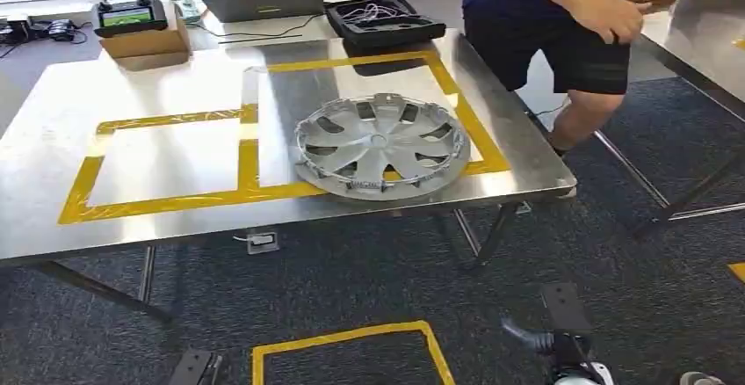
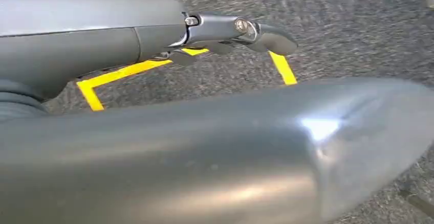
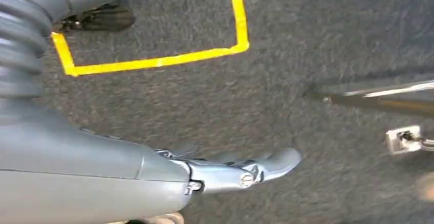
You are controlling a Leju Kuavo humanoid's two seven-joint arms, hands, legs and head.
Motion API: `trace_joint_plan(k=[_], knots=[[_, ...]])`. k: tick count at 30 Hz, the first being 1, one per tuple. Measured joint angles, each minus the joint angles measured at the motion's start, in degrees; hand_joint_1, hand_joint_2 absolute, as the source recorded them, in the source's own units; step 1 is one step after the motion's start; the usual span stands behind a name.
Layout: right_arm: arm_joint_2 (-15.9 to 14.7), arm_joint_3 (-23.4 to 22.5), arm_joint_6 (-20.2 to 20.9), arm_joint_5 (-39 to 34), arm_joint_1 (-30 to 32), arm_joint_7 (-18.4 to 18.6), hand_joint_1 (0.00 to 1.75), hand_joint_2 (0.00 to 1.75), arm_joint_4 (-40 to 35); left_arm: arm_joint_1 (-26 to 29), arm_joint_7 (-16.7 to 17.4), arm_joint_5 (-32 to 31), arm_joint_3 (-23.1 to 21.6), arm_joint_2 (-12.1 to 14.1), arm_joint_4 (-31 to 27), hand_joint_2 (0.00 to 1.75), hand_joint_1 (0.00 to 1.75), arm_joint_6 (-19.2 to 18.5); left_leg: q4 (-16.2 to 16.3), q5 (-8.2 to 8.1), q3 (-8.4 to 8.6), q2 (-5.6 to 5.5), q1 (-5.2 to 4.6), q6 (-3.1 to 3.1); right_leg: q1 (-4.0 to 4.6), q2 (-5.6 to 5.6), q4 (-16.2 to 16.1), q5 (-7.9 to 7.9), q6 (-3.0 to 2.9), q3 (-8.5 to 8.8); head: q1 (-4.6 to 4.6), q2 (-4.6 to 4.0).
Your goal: Take the parts from the cabinet and place them on the table.
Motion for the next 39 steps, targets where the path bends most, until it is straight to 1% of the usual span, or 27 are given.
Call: trace_joint_plan(k=[2,3,7,9,10,12,13,14,15,16,18,19,20,22,23,24,25,26,28,29,30,32,33,34,36,38,39], knots=[[-0.2,1.1,-0.1,-0.3,-0.7,-0.5,0.00,1.75,0.8,-0.1,0.0,0.5,0.0,0.0,0.0,0.00,0.00,0.1,-9.7,4.05,6.09,0.01,0.00,0.32,-0.01,0.02,0.2,0.37,0.37,-0.42,0.00,0.00],[-0.3,2.0,-0.4,-1.0,-1.2,-0.9,0.00,1.75,1.6,-0.2,0.0,1.1,0.0,0.0,0.0,0.00,0.00,0.1,-15.5,4.79,9.67,0.00,-0.01,0.63,-0.02,0.02,0.3,0.57,0.64,-0.52,0.00,0.00],[-1.3,5.1,-1.2,-2.8,-2.7,-1.4,0.00,1.75,3.5,-0.5,0.2,1.8,0.0,0.0,0.0,0.00,0.00,0.1,-16.2,5.18,8.82,-0.22,-0.51,2.19,0.09,0.04,0.0,1.68,2.25,-0.83,0.04,0.00],[-2.0,6.1,-1.5,-3.3,-2.8,-1.4,0.00,1.75,3.8,-0.5,0.2,2.0,0.1,-0.1,0.0,0.00,0.00,0.2,-16.9,6.17,8.47,0.01,-0.10,3.33,-0.05,0.09,0.4,1.55,2.84,-1.10,0.04,0.00],[-2.1,6.6,-1.5,-3.5,-2.8,-1.3,0.00,1.75,4.0,-0.6,0.2,2.1,0.1,-0.1,-0.1,0.00,0.00,0.2,-17.0,6.60,7.99,-0.02,-0.10,3.83,0.04,0.06,2.5,-1.06,3.12,-2.13,0.22,0.00],[-2.5,7.3,-1.8,-4.0,-2.9,-1.3,0.00,1.75,4.3,-0.6,0.2,2.1,0.1,-0.2,0.0,0.00,0.00,0.2,-16.8,7.30,6.84,0.02,-0.21,4.09,0.00,0.06,11.1,-6.81,3.58,-5.52,0.22,0.02],[-2.7,7.7,-2.0,-4.4,-2.9,-1.2,0.00,1.75,4.4,-0.5,0.2,2.1,0.1,-0.1,0.0,0.00,0.00,0.2,-16.6,7.67,6.21,0.04,-0.32,4.14,0.02,0.07,15.9,-8.95,3.67,-7.18,0.24,0.00],[-3.0,8.4,-2.2,-4.4,-2.9,-1.2,0.00,1.75,4.7,-0.5,0.3,2.4,0.1,-0.1,0.0,0.00,0.00,0.2,-16.4,7.95,5.61,0.07,-0.42,4.14,0.02,0.06,18.3,-9.60,3.64,-7.72,0.24,0.02],[-3.3,9.0,-2.4,-4.6,-2.9,-1.1,0.00,1.75,5.1,-0.6,0.4,3.2,0.2,-0.1,0.0,0.00,0.00,0.2,-16.2,8.16,5.13,0.11,-0.49,4.10,0.02,0.06,17.6,-8.76,3.53,-6.73,0.22,0.02],[-3.6,9.7,-2.6,-4.9,-3.0,-1.0,0.00,1.75,5.5,-0.6,0.4,4.1,0.5,-0.1,0.0,0.00,0.00,0.2,-16.0,8.32,4.78,0.11,-0.55,4.09,0.05,0.06,14.2,-6.91,3.33,-4.28,0.24,0.02],[-4.1,10.8,-2.9,-5.4,-3.3,-0.8,0.00,1.75,6.1,-0.7,0.4,4.5,1.0,-0.1,-0.1,0.00,0.00,0.2,-15.7,8.58,4.52,0.10,-0.63,3.87,0.26,0.06,3.0,-3.04,2.63,2.82,0.22,0.02],[-4.4,11.3,-3.1,-5.8,-3.8,-0.8,0.00,1.75,6.5,-0.8,0.6,4.5,1.0,-0.1,-0.2,0.00,0.00,0.3,-15.5,8.76,4.27,0.15,-0.65,3.60,0.47,0.00,-0.8,-4.20,2.07,4.78,0.22,0.02],[-4.5,11.8,-3.4,-6.3,-3.9,-0.9,0.00,1.75,6.9,-1.0,0.9,4.5,1.1,-0.1,-0.2,0.00,0.00,0.5,-15.6,9.10,4.28,0.09,-0.68,3.12,0.94,0.00,0.0,-2.74,1.98,4.39,0.15,0.00],[-4.7,12.5,-3.6,-7.6,-4.2,-1.1,0.00,1.75,7.5,-1.3,1.4,4.2,1.1,-0.1,-0.3,0.00,0.00,0.6,-15.6,9.57,4.11,0.06,-0.50,2.45,1.14,0.10,-0.4,-2.84,1.29,4.08,0.18,0.00],[-4.7,12.7,-3.7,-7.8,-4.2,-1.1,0.00,1.75,7.7,-1.3,1.5,4.0,1.1,-0.1,-0.3,0.00,0.00,0.7,-15.9,9.93,4.06,0.07,-0.50,2.02,1.09,0.12,-0.6,-2.52,0.83,3.84,0.20,0.00],[-4.7,13.1,-3.8,-7.9,-4.3,-1.2,0.00,1.75,7.9,-1.3,1.6,4.0,1.1,0.2,-0.4,0.00,0.00,0.7,-15.5,9.77,3.80,0.02,-0.58,1.79,0.33,0.01,-1.3,-1.70,0.36,3.71,0.17,0.00],[-4.7,13.4,-3.9,-8.0,-4.4,-1.3,0.00,1.75,8.0,-1.3,1.6,4.0,1.1,0.3,-0.4,0.00,0.00,0.8,-14.6,8.37,3.36,-0.12,-0.62,1.51,0.36,0.11,-1.4,-1.33,0.07,3.37,0.17,0.02],[-4.7,13.7,-4.1,-8.4,-4.6,-1.4,0.00,1.75,8.3,-1.4,1.6,4.0,1.1,0.3,-0.4,0.00,0.00,0.8,-11.3,5.38,2.07,-0.13,-0.44,1.18,0.32,0.09,-1.4,-0.92,-0.21,2.79,0.07,0.00],[-4.7,14.4,-4.7,-9.4,-4.7,-1.4,0.00,1.75,8.9,-1.6,1.9,3.9,1.1,0.4,-0.5,0.00,0.00,0.8,-2.0,-0.04,-1.22,-0.12,-0.11,0.58,0.33,-0.03,-1.3,-0.21,-0.22,1.70,0.02,0.00],[-4.8,14.6,-4.9,-9.7,-4.7,-1.4,0.00,1.75,9.2,-1.6,1.9,3.9,1.1,0.4,-0.5,0.00,0.00,0.8,1.3,-1.28,-2.15,-0.11,-0.06,0.38,0.33,-0.09,-1.1,0.12,-0.15,1.12,0.04,0.00],[-4.8,14.9,-5.0,-9.9,-4.7,-1.4,0.00,1.75,9.4,-1.6,2.0,3.9,1.1,0.4,-0.5,0.00,0.00,0.8,1.7,-0.94,-1.75,-0.10,0.02,0.27,0.31,-0.12,-1.0,0.41,-0.07,0.60,0.02,0.02],[-4.8,15.2,-5.2,-10.1,-4.8,-1.4,0.00,1.75,9.7,-1.6,2.1,3.9,1.1,0.5,-0.6,0.00,0.00,0.8,-4.2,2.34,2.54,-0.08,0.18,0.25,0.23,-0.13,-0.5,0.79,0.20,-0.28,0.02,0.00],[-4.9,15.4,-5.3,-10.3,-4.8,-1.4,0.00,1.75,9.8,-1.7,2.2,3.8,1.1,0.6,-0.7,0.00,0.00,0.8,-11.1,4.65,6.88,-0.07,0.25,0.33,0.16,-0.12,-0.1,0.96,0.43,-0.73,0.02,0.00],[-4.9,15.5,-5.4,-10.7,-4.9,-1.4,0.00,1.75,9.8,-1.9,2.2,3.7,1.1,0.6,-0.8,0.00,0.00,0.8,-15.9,4.32,9.61,-0.08,0.30,0.50,0.15,-0.13,0.3,1.11,0.67,-0.98,0.02,0.00],[-5.0,15.8,-5.8,-11.2,-5.0,-1.5,0.00,1.75,10.0,-2.0,2.3,3.3,1.1,0.6,-0.9,0.00,0.00,0.8,-15.4,5.29,9.10,-0.38,-0.16,1.32,0.34,-0.09,0.3,1.64,1.49,-1.11,0.04,0.02],[-5.1,16.2,-6.2,-12.0,-4.9,-1.4,0.00,1.75,10.1,-2.1,2.5,3.3,1.1,0.6,-1.0,0.00,0.00,0.8,-15.7,5.13,8.49,-0.34,-0.26,2.14,0.31,-0.03,0.1,2.25,2.30,-1.33,0.09,0.00],[-5.3,16.4,-6.4,-12.2,-4.8,-1.4,0.00,1.75,10.1,-2.1,2.6,3.3,1.1,0.6,-1.0,0.00,0.00,0.8,-16.0,5.74,8.18,-0.28,-0.08,2.94,0.27,0.05,0.1,2.36,2.74,-1.61,0.09,0.00]])
